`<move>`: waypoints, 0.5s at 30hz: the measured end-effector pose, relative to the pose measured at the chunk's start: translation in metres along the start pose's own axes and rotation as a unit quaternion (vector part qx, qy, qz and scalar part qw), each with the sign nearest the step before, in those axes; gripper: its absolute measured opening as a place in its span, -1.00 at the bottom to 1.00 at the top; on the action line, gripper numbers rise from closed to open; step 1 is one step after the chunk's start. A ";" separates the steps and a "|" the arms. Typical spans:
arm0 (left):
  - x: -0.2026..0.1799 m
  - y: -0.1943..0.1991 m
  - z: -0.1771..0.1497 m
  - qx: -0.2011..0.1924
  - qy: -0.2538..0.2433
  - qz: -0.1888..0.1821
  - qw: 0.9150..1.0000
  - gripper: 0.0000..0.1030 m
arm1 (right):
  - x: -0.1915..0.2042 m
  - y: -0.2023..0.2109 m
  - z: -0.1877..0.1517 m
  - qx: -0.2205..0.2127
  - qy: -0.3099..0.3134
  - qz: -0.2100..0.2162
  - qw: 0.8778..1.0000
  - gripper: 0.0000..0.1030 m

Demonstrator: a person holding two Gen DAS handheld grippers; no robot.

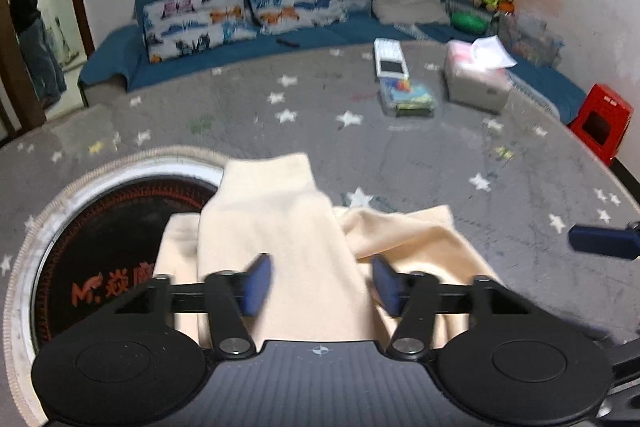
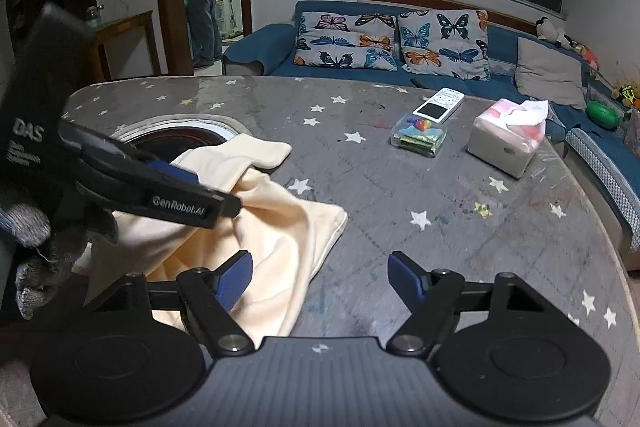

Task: Fold clothes
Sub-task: 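Grasp the sweatshirt edge with the left gripper while the right gripper grasps another edge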

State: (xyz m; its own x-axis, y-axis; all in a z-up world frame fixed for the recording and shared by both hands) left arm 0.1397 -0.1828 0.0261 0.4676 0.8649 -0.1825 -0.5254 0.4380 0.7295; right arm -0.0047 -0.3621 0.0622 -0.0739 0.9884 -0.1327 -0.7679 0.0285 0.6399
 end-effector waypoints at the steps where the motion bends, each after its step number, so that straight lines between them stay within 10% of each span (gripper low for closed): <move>1: 0.003 0.000 -0.001 0.001 0.002 -0.002 1.000 -0.36 | 0.000 -0.002 0.002 -0.001 0.002 0.002 1.000 0.40; 5: 0.017 0.010 -0.007 -0.008 0.013 -0.016 1.000 -0.82 | 0.005 -0.014 0.015 -0.003 0.023 0.014 1.000 0.32; 15: 0.033 0.022 -0.008 -0.023 0.030 -0.013 0.999 -0.85 | 0.052 -0.064 0.035 0.006 0.102 0.057 0.993 0.10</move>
Point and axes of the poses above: each gripper's, at about its wrist camera, not at the fingertips, and y roughly against the way its jaws point, x to its left, z to its top, the point moved 2 cm from there along -y, roughly the way its jaws point, and after that the axes turned 12 degrees about -z, right-handed, at the moved point
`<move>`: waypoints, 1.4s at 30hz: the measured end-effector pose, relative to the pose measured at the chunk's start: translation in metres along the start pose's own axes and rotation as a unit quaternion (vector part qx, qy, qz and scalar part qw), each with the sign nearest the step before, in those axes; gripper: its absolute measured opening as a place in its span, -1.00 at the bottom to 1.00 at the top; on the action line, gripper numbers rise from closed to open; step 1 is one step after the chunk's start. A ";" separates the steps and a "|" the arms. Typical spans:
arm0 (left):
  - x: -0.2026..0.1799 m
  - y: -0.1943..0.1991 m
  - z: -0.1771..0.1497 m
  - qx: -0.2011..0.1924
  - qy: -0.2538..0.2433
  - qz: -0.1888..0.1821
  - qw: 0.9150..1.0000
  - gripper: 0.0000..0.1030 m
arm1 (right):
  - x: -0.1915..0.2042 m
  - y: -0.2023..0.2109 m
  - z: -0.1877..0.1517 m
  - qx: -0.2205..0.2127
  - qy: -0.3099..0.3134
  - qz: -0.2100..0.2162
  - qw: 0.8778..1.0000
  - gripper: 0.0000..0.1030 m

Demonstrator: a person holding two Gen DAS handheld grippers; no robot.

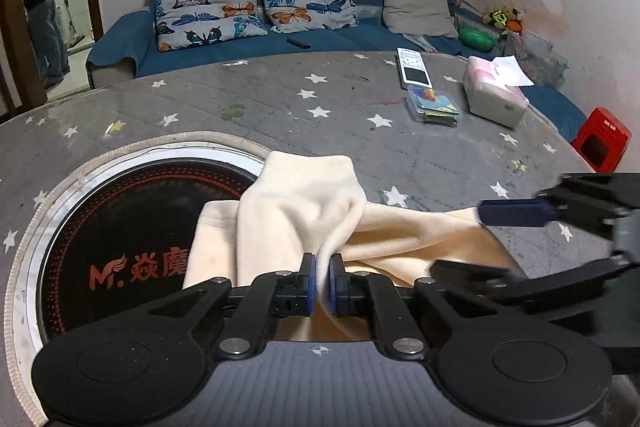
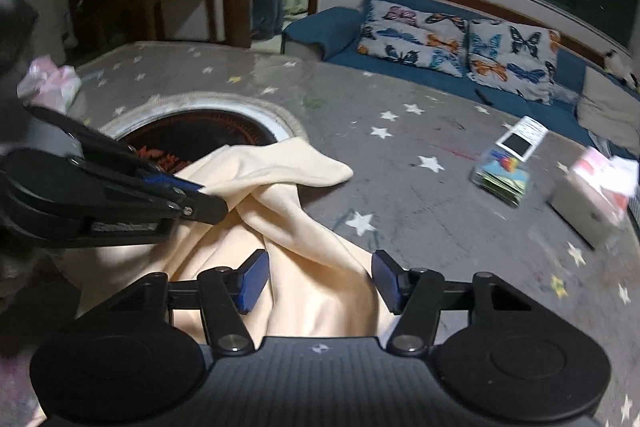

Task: Fold clothes
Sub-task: 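Grasp the sweatshirt edge with the left gripper while the right gripper grasps another edge, then lift the sweatshirt with both grippers and shake it out over the table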

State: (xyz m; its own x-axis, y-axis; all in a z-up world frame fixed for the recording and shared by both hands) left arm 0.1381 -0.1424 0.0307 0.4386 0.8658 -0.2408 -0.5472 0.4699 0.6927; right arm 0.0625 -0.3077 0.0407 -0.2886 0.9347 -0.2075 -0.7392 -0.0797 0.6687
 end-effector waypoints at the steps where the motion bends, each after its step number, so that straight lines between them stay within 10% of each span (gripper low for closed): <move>1: 0.001 0.000 0.000 0.000 0.000 0.001 1.000 -0.85 | 0.002 -0.004 0.001 0.001 0.005 0.000 1.000 0.10; 15: 0.019 0.022 -0.005 -0.021 0.021 0.013 0.999 -0.85 | 0.013 -0.018 0.008 -0.011 0.025 -0.010 1.000 -0.90; 42: 0.086 0.194 -0.120 -0.104 0.142 0.114 0.978 -0.87 | -0.148 0.122 -0.090 -0.051 -0.183 -0.216 0.958 -0.93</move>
State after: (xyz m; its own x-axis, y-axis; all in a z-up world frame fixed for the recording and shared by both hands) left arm -0.0160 0.0433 0.0625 0.0890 0.9515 -0.2944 -0.7536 0.2576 0.6048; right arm -0.0395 -0.4868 0.0885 0.2765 0.9454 -0.1725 -0.8020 0.3259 0.5006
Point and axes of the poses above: each gripper's, at about its wrist camera, not at the fingertips, and y roughly against the way its jaws point, x to its left, z to its top, the point moved 2 cm from there along -y, roughly the way its jaws point, and after that the axes turned 12 degrees about -z, right-handed, at the moved point
